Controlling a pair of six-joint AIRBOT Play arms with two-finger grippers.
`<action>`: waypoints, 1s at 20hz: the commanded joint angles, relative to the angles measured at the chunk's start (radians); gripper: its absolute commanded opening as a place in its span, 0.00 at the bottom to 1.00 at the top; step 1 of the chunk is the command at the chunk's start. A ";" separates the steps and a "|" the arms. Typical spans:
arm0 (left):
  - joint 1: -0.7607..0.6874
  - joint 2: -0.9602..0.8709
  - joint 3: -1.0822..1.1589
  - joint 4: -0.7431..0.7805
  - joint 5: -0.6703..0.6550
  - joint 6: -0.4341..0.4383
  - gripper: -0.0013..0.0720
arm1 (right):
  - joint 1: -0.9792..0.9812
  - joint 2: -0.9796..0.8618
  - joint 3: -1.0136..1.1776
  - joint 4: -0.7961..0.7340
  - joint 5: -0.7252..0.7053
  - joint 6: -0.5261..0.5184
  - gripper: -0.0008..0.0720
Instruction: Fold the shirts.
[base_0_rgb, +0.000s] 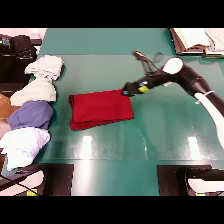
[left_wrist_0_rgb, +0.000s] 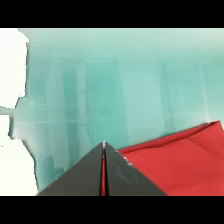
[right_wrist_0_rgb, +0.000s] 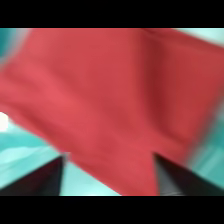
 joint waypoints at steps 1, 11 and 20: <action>0.004 0.003 0.000 -0.033 -0.011 0.004 0.05 | -0.188 0.000 -0.172 0.061 0.020 0.043 0.93; 0.004 0.003 0.000 -0.069 -0.027 0.005 0.05 | -0.037 -0.322 0.045 0.216 0.019 -0.001 0.73; -0.073 0.003 0.000 -0.087 -0.076 0.006 0.05 | -0.010 -0.349 0.237 0.118 0.011 0.011 0.03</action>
